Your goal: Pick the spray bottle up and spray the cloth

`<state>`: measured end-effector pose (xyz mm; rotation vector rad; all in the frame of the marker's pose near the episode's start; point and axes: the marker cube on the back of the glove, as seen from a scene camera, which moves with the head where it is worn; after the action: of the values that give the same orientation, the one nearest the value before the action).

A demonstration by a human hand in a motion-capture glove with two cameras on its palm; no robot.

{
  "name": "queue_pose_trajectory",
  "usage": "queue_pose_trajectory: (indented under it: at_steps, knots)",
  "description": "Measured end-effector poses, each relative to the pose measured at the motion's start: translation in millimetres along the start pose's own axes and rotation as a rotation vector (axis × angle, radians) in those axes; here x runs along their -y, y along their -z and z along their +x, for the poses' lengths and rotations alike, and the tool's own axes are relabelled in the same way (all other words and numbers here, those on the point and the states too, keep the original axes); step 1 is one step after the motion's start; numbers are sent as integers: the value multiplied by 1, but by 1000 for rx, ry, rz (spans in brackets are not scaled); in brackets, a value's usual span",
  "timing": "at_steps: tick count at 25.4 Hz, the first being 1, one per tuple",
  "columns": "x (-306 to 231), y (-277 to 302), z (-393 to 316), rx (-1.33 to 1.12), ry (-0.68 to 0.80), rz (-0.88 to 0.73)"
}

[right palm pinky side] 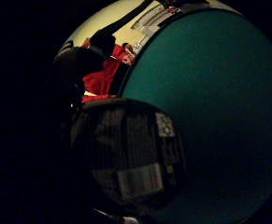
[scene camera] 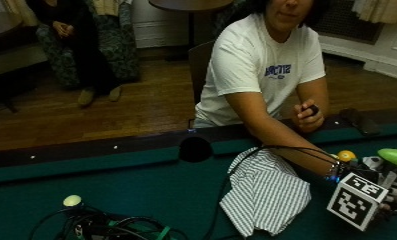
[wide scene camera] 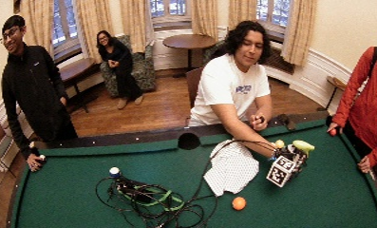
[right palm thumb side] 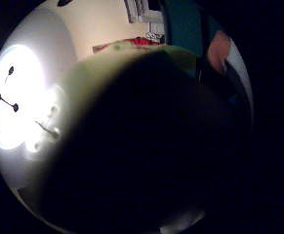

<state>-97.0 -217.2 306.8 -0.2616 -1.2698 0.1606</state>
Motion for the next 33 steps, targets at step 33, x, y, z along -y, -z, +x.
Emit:
queue_pose_trajectory:
  at_steps: [33]
  knots:
    - [-255,171,-54,-982,22,-181]
